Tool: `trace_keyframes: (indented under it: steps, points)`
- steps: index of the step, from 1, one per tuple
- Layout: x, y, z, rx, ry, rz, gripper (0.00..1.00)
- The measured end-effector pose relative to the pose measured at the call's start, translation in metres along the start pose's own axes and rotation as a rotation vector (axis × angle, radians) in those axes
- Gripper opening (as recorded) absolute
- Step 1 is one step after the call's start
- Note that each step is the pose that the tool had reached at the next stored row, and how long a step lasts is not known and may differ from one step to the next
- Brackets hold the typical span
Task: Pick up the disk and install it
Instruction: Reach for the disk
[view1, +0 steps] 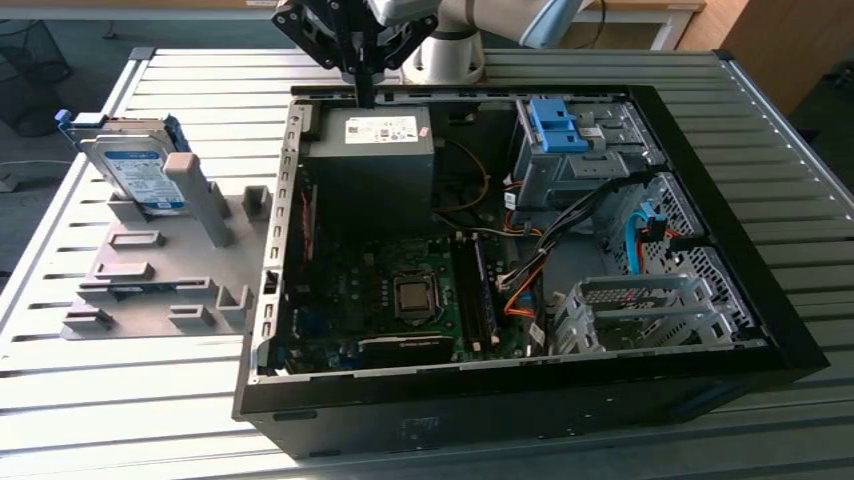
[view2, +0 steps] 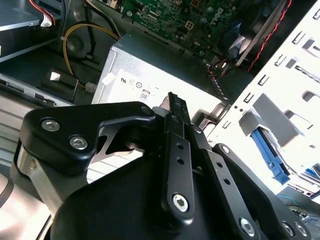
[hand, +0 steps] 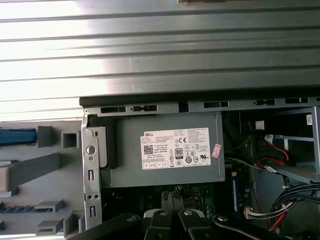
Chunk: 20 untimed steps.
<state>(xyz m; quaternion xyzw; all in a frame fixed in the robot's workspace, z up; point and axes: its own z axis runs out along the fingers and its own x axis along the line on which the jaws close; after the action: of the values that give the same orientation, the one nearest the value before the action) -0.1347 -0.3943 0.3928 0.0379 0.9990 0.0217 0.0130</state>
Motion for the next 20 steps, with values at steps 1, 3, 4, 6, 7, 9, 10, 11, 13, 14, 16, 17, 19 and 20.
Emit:
trace_keyframes:
  steps: [1, 3, 4, 6, 7, 9, 10, 11, 13, 14, 16, 17, 19, 20]
  points:
    - [0.0001, 0.0004, 0.0001, -0.0001, -0.0001, 0.000, 0.11]
    - [0.0002, 0.0013, 0.0001, 0.0000, 0.0000, 0.000, 0.11]
    - [0.0003, 0.0019, 0.0001, 0.0000, 0.0000, 0.000, 0.11]
    - [0.0006, 0.0032, 0.0001, 0.0000, 0.0000, 0.000, 0.11]
    - [0.0006, 0.0038, 0.0002, -0.0001, 0.0000, 0.000, 0.11]
    - [0.0007, 0.0052, 0.0002, 0.0000, 0.0000, 0.000, 0.11]
    - [0.0008, 0.0060, 0.0003, 0.0000, 0.0000, 0.000, 0.11]
    - [0.0009, 0.0069, 0.0003, 0.0000, 0.0000, 0.000, 0.11]
    - [0.0009, 0.0079, 0.0003, 0.0000, 0.0000, 0.000, 0.11]
    - [0.0009, 0.0079, 0.0004, -0.0001, 0.0000, 0.000, 0.11]
    - [0.0038, 0.0093, 0.0006, 0.0000, 0.0000, 0.000, 0.11]
    - [0.0040, 0.0094, 0.0006, 0.0000, 0.0000, 0.000, 0.11]
    - [0.0041, 0.0098, 0.0006, 0.0000, 0.0000, 0.000, 0.11]
    - [0.0041, 0.0102, 0.0007, 0.0000, 0.0000, 0.000, 0.11]
